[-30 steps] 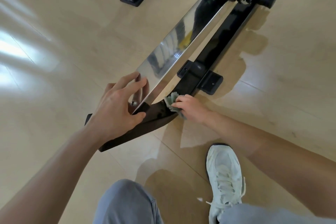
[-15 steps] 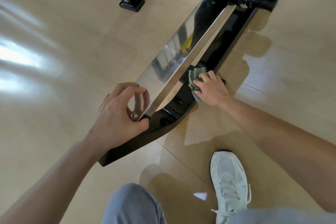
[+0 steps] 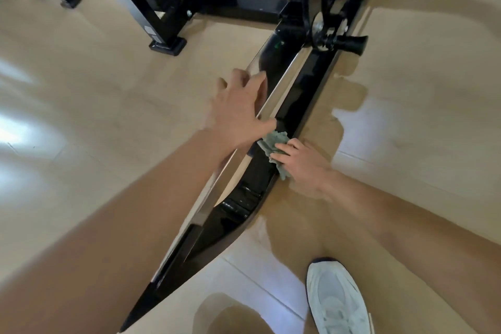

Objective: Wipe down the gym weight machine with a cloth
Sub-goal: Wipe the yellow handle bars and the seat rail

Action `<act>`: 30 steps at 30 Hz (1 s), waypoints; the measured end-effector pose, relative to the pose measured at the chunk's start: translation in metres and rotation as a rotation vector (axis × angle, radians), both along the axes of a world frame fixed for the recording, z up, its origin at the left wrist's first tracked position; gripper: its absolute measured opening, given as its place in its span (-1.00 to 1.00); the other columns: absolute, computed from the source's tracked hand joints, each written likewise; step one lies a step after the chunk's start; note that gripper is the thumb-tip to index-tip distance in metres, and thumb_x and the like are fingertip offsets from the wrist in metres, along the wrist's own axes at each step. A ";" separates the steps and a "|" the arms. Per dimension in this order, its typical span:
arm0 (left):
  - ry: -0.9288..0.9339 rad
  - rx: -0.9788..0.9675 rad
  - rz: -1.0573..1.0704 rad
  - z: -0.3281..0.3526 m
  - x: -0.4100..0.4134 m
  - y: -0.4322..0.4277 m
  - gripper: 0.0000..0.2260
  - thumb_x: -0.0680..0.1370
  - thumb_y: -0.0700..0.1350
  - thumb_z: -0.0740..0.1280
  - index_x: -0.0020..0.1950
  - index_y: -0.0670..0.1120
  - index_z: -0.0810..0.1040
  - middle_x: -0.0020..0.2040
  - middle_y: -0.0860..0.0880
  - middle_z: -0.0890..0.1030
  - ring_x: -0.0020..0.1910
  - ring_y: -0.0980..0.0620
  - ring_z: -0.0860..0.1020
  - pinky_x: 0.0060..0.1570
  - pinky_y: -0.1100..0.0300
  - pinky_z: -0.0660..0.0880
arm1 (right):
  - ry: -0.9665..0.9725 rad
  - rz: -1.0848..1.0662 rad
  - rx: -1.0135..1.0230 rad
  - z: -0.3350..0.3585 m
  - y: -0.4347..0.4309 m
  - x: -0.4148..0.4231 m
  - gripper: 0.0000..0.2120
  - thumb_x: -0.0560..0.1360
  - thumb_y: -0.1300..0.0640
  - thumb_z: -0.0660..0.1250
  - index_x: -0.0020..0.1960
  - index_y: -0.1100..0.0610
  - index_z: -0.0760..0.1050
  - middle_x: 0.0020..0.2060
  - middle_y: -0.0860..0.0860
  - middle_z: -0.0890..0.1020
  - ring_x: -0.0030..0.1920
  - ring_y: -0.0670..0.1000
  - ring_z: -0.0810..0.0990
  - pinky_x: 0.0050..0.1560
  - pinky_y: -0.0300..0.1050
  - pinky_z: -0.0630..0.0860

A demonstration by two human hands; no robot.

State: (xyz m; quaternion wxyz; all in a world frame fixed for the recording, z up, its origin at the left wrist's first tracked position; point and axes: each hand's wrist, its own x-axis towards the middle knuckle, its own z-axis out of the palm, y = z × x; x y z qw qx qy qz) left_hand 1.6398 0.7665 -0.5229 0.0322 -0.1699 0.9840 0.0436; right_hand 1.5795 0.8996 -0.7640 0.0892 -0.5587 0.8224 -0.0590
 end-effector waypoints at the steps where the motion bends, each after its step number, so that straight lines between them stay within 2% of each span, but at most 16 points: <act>1: 0.036 -0.021 -0.005 -0.004 0.002 -0.002 -0.29 0.45 0.17 0.39 0.56 0.14 0.24 0.41 -0.07 0.34 0.30 -0.19 0.35 0.17 -0.04 0.48 | 0.002 -0.049 0.005 -0.001 0.000 -0.012 -0.53 0.65 0.01 0.24 0.55 -0.10 0.29 0.54 -0.03 0.32 0.41 0.12 0.28 0.37 0.08 0.37; 5: 0.099 -0.022 -0.001 -0.012 0.002 -0.009 -0.39 0.45 0.17 0.36 0.49 0.20 0.33 0.34 -0.03 0.37 0.22 -0.14 0.39 0.09 0.03 0.45 | -0.057 -0.207 0.029 0.006 -0.003 -0.058 -0.53 0.69 -0.08 0.07 0.59 -0.13 0.17 0.58 -0.06 0.22 0.50 0.11 0.18 0.47 0.12 0.25; 11: 0.170 0.016 0.040 -0.013 0.006 -0.009 -0.42 0.41 0.14 0.39 0.43 0.24 0.39 0.27 0.05 0.38 0.23 -0.09 0.38 0.07 -0.04 0.53 | -0.111 -0.416 0.096 0.021 -0.014 -0.116 -0.50 0.67 -0.10 0.09 0.59 -0.10 0.17 0.60 -0.02 0.18 0.54 0.21 0.10 0.46 0.19 0.22; 17: 0.197 -0.002 0.024 -0.018 0.006 -0.012 -0.41 0.41 0.15 0.38 0.44 0.27 0.37 0.29 0.08 0.36 0.22 -0.04 0.36 -0.02 0.08 0.44 | -0.110 -0.515 0.147 0.030 -0.028 -0.158 -0.47 0.66 -0.10 0.13 0.60 -0.06 0.18 0.60 0.00 0.17 0.55 0.22 0.07 0.47 0.23 0.18; 20: 0.190 0.012 0.025 -0.017 0.005 -0.014 -0.42 0.41 0.15 0.37 0.43 0.26 0.38 0.29 0.09 0.36 0.22 -0.03 0.35 -0.02 0.06 0.46 | -0.146 -0.472 0.140 0.031 -0.032 -0.162 -0.50 0.66 -0.02 0.17 0.59 -0.11 0.20 0.61 -0.04 0.16 0.54 0.19 0.07 0.50 0.23 0.13; 23: 0.176 0.024 0.026 -0.018 0.005 -0.013 -0.41 0.42 0.15 0.37 0.45 0.26 0.37 0.32 0.08 0.35 0.25 -0.04 0.35 0.02 0.07 0.42 | -0.171 -0.330 0.107 0.025 -0.039 -0.145 -0.52 0.66 0.09 0.17 0.56 -0.16 0.26 0.60 -0.08 0.19 0.50 0.14 0.11 0.45 0.18 0.13; 27: 0.196 0.031 0.018 -0.018 0.005 -0.013 -0.44 0.41 0.15 0.37 0.42 0.24 0.40 0.30 0.06 0.36 0.22 -0.05 0.36 -0.02 0.07 0.39 | -0.154 -0.115 0.044 0.016 -0.043 -0.103 -0.47 0.62 0.24 0.20 0.51 -0.16 0.35 0.57 -0.11 0.26 0.41 0.09 0.23 0.40 0.13 0.21; 30: 0.215 0.027 0.010 -0.018 0.005 -0.013 -0.48 0.42 0.12 0.38 0.38 0.24 0.42 0.28 0.06 0.37 0.20 -0.05 0.36 -0.05 0.07 0.39 | -0.118 -0.016 -0.003 0.011 -0.034 -0.073 -0.50 0.62 0.27 0.21 0.48 -0.13 0.40 0.54 -0.12 0.32 0.36 0.07 0.26 0.32 0.10 0.28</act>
